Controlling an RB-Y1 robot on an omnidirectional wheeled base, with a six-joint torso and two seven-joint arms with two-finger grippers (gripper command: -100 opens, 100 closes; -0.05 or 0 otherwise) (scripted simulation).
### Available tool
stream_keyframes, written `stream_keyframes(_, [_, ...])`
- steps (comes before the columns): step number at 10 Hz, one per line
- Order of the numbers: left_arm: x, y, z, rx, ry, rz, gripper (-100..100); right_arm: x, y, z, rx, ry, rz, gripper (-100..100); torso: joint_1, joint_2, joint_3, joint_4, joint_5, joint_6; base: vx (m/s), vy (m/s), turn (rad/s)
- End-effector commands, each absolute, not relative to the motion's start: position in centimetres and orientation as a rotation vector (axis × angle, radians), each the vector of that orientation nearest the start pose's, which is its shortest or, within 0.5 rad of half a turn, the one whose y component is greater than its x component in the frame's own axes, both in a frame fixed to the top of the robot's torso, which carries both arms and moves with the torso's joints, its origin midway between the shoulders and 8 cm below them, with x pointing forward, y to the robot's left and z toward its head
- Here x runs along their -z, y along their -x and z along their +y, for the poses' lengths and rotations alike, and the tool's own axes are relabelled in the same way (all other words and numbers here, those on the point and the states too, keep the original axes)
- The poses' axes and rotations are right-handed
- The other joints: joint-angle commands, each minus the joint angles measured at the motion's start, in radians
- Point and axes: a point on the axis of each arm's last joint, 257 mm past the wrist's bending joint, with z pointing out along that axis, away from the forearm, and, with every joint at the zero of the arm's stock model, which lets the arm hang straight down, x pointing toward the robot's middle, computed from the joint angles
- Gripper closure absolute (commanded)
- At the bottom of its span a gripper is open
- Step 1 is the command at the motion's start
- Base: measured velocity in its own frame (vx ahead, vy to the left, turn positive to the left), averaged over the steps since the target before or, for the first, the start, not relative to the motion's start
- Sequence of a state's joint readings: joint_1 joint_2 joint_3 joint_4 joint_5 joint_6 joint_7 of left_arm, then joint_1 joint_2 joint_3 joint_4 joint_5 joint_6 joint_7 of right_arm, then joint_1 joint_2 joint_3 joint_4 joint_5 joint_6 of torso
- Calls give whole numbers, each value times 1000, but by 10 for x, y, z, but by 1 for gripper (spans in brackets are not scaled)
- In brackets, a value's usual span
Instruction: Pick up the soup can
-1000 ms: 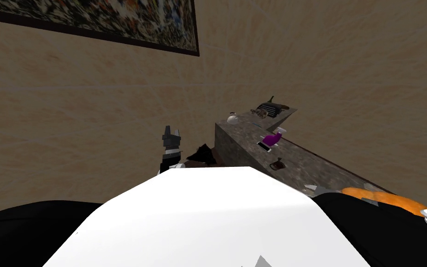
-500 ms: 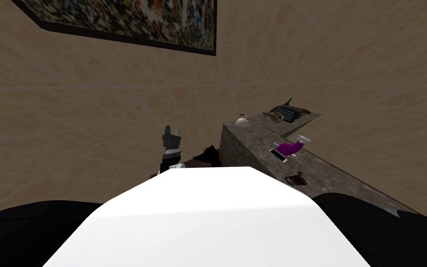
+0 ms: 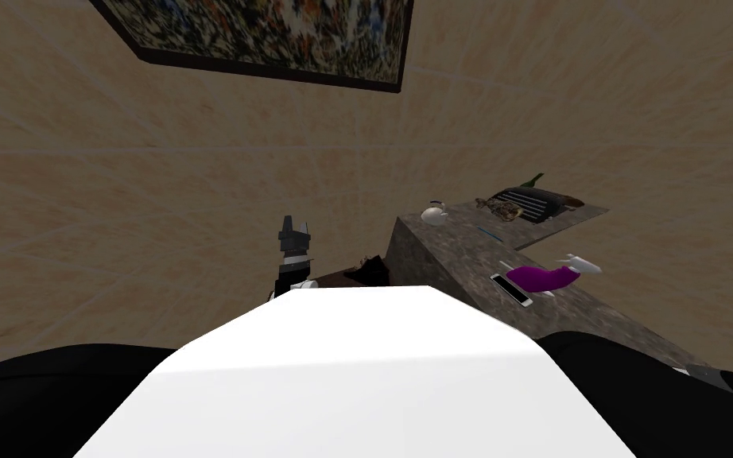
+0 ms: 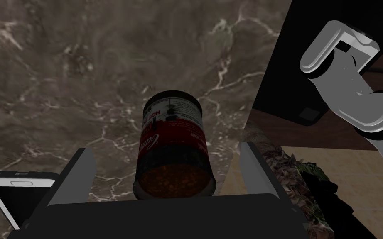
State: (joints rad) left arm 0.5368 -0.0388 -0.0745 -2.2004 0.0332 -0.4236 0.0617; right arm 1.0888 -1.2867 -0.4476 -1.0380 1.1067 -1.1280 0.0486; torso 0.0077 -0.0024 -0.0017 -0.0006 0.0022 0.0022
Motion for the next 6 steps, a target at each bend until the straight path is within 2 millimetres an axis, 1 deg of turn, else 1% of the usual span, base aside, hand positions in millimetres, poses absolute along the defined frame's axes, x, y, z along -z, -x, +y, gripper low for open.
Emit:
stream_keyframes(1, [40,-368,268,1393,897,669,0,287,23,-683,-42,586,2947,0,0,0,0,0,0,0,11,9,-12])
stream_keyframes(2, [40,-368,268,1393,897,669,0,299,36,-680,-44,578,2948,-100,-3,3,2,1,-1,0,45,-8,46])
stream_keyframes(5, [40,-368,268,1393,897,669,0,316,55,-673,-51,568,2950,-100,-7,1,1,0,-2,0,76,-29,29])
stream_keyframes(6, [40,-368,268,1393,897,669,0,311,50,-674,-51,569,2950,-100,-7,2,1,1,-2,0,25,-12,0])
